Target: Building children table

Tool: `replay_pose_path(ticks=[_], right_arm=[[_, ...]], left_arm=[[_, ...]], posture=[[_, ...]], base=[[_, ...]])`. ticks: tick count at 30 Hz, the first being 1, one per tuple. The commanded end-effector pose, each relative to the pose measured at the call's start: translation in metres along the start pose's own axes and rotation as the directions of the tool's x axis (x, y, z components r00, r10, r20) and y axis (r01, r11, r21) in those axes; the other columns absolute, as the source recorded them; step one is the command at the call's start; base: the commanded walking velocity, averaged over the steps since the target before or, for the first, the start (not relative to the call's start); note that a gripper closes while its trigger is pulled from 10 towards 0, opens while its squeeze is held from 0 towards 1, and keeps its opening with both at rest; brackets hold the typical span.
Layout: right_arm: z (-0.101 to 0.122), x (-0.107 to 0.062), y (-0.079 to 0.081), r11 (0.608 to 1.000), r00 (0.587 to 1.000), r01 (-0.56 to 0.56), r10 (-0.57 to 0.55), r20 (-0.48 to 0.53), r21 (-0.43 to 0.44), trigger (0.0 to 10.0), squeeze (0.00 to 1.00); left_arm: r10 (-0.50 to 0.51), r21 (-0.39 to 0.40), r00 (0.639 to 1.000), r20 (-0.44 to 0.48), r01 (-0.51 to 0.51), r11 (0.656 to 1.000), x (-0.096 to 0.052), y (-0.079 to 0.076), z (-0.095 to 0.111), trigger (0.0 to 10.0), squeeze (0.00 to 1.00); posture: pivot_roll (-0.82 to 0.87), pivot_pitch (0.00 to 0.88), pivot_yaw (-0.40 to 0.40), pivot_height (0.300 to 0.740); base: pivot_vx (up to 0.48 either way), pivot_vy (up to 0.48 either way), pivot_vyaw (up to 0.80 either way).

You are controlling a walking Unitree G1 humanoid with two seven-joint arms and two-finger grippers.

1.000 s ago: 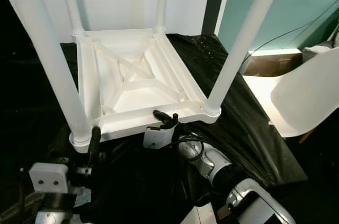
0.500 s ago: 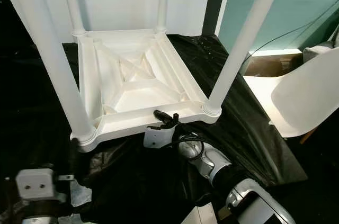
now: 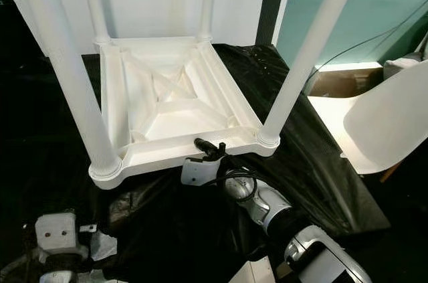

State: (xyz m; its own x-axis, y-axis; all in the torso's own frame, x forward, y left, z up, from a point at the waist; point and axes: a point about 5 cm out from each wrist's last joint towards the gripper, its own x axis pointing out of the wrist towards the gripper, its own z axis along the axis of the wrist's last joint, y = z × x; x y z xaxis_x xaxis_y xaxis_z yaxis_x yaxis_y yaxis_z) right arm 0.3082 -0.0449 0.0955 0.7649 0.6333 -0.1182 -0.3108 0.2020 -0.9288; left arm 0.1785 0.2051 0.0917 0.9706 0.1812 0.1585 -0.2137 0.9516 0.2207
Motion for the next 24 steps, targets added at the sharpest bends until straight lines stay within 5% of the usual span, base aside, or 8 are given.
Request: replay_pose_path(ticks=[1, 3, 4, 10, 14, 24], right_arm=[[0.002, 0.003, -0.025, 0.986, 0.989, 0.143, -0.145, 0.006, 0.086, 3.0, 0.00], [0.003, 0.003, -0.026, 0.985, 0.988, 0.150, -0.151, 0.008, 0.088, 3.8, 0.00], [0.009, 0.005, -0.031, 0.982, 0.985, 0.165, -0.169, 0.034, 0.094, 8.3, 0.00], [0.019, 0.009, -0.035, 0.982, 0.981, 0.165, -0.173, 0.085, 0.092, 8.7, 0.00], [0.024, 0.013, -0.043, 0.981, 0.976, 0.175, -0.184, 0.117, 0.087, 10.0, 0.00], [0.037, 0.015, -0.066, 0.965, 0.943, 0.232, -0.254, 0.216, 0.124, 10.0, 0.00]], left_arm=[[0.222, 0.008, 0.975, -0.031, -0.222, 0.975, -0.001, 0.007, -0.006, 10.0, 0.00], [0.213, 0.001, 0.977, -0.028, -0.213, 0.977, 0.002, 0.003, -0.006, 10.0, 0.00], [0.179, -0.010, 0.984, -0.016, -0.179, 0.984, 0.010, -0.007, -0.006, 10.0, 0.00], [0.151, -0.018, 0.988, -0.015, -0.151, 0.988, 0.013, -0.014, -0.009, 10.0, 0.00], [0.133, -0.016, 0.991, -0.021, -0.133, 0.991, 0.014, -0.018, -0.014, 10.0, 0.00], [0.122, 0.002, 0.992, -0.036, -0.122, 0.993, 0.013, -0.026, -0.024, 10.0, 0.00]], posture=[[0.04, 0.000, 0.005, 0.740], [0.04, 0.000, 0.005, 0.740], [0.03, 0.000, 0.008, 0.740], [0.02, 0.000, 0.008, 0.740], [0.02, 0.000, 0.002, 0.740], [0.02, 0.000, 0.001, 0.740]], base=[[0.000, 0.000, 0.00], [0.000, 0.000, 0.00], [0.000, 0.000, 0.00], [0.000, 0.000, 0.00], [0.000, 0.000, 0.00], [0.000, 0.000, 0.00]])
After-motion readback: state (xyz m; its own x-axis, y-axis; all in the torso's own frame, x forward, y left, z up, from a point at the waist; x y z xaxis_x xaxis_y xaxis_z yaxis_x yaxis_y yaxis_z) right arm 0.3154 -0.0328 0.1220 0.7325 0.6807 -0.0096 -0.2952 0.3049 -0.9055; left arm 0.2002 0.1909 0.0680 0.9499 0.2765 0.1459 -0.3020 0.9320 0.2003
